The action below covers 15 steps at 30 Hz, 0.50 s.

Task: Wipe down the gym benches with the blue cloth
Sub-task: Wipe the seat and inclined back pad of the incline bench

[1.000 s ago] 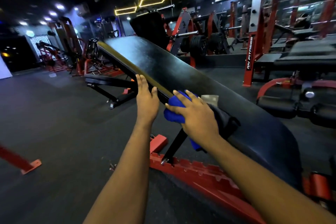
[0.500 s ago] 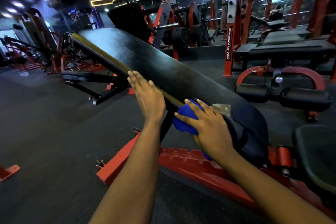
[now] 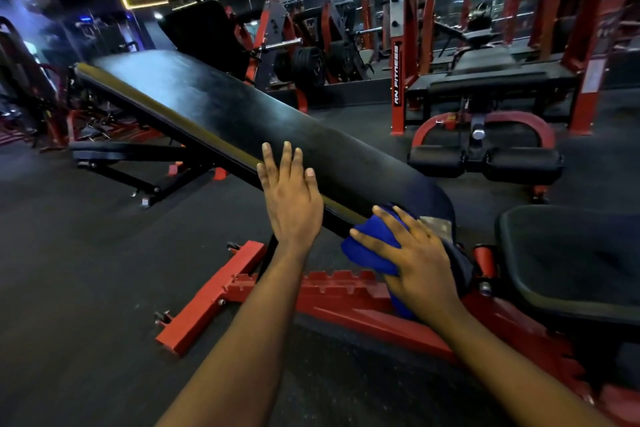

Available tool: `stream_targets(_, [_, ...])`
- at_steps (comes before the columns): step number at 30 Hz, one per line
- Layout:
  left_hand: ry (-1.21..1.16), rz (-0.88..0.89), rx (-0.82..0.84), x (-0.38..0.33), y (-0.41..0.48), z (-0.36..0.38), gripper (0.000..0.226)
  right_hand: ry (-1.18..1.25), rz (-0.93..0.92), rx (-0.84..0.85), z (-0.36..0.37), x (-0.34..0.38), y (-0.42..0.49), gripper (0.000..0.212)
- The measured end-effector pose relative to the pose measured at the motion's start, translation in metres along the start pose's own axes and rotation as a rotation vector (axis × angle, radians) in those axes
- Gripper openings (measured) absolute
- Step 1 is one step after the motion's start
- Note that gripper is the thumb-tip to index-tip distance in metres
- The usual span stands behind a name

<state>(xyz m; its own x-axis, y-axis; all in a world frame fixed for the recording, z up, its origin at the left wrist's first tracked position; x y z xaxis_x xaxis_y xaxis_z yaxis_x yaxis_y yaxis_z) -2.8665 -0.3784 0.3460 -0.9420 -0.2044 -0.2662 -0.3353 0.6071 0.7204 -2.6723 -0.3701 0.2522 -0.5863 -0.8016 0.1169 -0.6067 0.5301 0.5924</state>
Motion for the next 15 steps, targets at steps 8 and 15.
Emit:
stream_targets(8, [0.001, 0.111, -0.027, -0.042, -0.020, 0.014, 0.040, 0.582, 0.579, -0.279, 0.014, -0.090, -0.039, 0.057])
stream_targets(15, [-0.086, 0.147, -0.140, -0.042, -0.026, 0.011, 0.035, 0.944, 0.977, -0.085, 0.059, -0.168, -0.019, 0.055])
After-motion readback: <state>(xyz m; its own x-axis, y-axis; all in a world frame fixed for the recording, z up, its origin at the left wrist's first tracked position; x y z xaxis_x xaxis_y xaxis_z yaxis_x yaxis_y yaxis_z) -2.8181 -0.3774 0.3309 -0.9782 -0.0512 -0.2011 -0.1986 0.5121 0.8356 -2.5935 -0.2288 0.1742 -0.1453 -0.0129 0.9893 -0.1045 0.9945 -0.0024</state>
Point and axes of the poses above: each hand's wrist, its own y-axis towards the middle knuckle, its own z-axis out of the palm, x = y × z, the point moved 9 cm from there along y, towards the middle knuckle, and after that the axes turned 9 degrees about x, right-handed, at the moved point
